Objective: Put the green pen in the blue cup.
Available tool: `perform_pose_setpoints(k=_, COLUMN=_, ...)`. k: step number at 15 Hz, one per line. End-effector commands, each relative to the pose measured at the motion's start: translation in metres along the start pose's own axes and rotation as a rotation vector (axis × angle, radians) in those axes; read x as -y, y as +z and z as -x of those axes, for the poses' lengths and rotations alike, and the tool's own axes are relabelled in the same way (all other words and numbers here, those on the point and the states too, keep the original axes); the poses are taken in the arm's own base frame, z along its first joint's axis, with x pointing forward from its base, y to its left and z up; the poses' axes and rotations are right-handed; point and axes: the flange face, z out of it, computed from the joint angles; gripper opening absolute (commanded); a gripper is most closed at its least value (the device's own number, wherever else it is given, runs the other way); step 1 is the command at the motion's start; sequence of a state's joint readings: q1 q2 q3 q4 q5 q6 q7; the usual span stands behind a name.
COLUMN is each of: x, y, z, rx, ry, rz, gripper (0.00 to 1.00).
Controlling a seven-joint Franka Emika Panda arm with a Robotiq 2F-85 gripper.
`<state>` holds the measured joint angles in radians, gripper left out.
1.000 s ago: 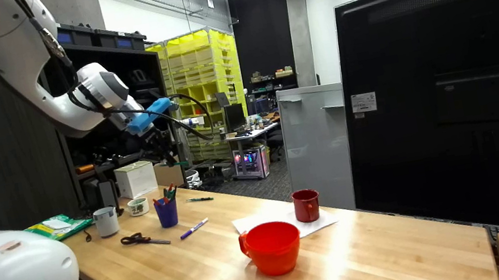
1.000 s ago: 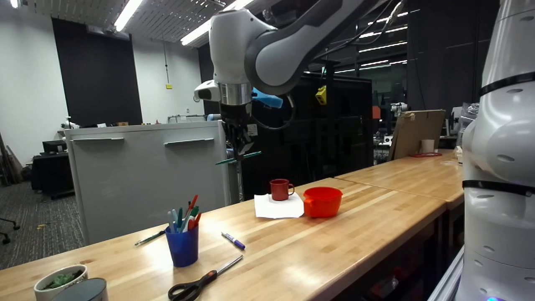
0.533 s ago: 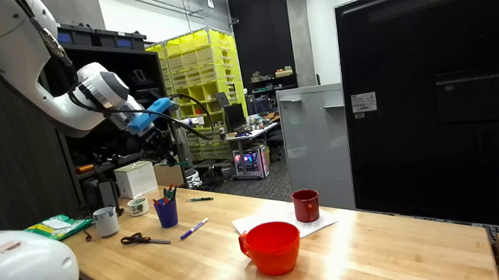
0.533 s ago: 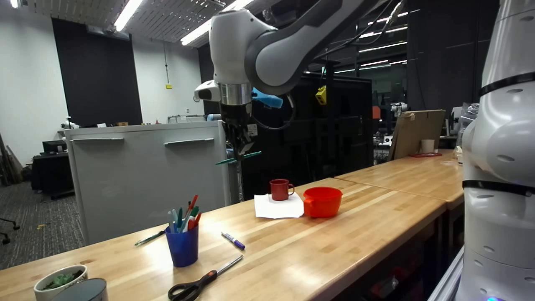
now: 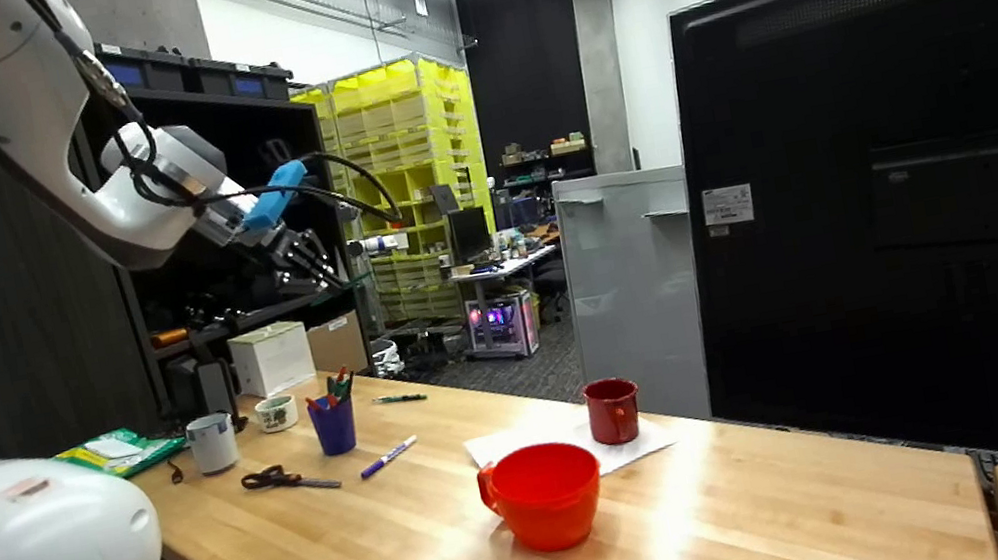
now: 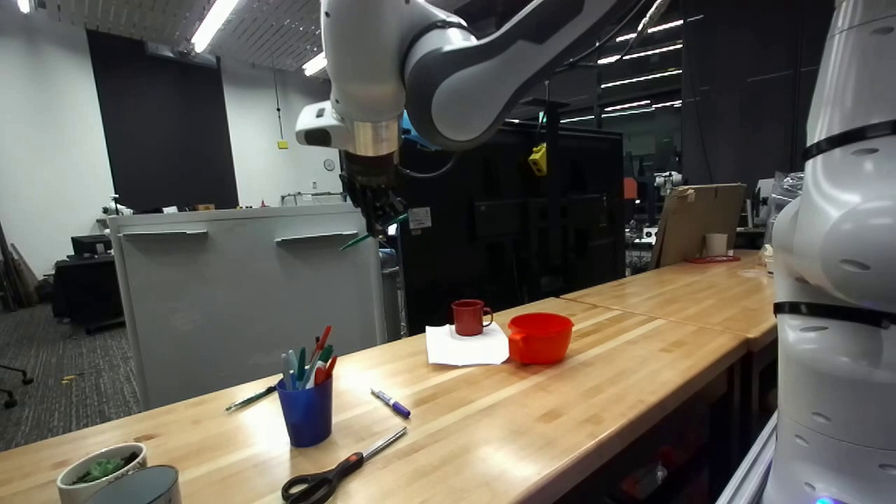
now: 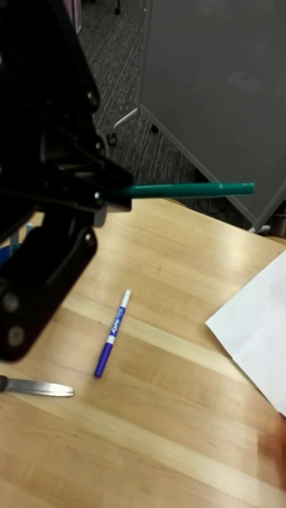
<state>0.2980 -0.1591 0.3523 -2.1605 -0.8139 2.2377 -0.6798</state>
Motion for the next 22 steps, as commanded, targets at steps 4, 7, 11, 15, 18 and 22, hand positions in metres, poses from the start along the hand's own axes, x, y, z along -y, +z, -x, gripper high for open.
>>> perform_pose_setpoints(k=4, x=0.024, y=-0.005, z=-0.056, rx=0.082, ry=-0.324, rz=0.138, gripper=0.02)
perform_pose_setpoints(k=7, x=0.040, y=0.002, z=-0.075, rx=0.122, ry=-0.465, rz=0.206, gripper=0.02)
perform_pose_setpoints(k=11, x=0.057, y=0.010, z=-0.091, rx=0.193, ry=-0.639, rz=0.312, gripper=0.02)
perform_pose_setpoints(k=15, x=0.069, y=0.015, z=-0.100, rx=0.246, ry=-0.753, rz=0.394, gripper=0.02)
perform_pose_setpoints(k=18, x=0.075, y=0.019, z=-0.105, rx=0.264, ry=-0.798, rz=0.426, gripper=0.02)
perform_pose_setpoints(k=22, x=0.087, y=0.024, z=-0.111, rx=0.261, ry=-0.832, rz=0.432, gripper=0.02)
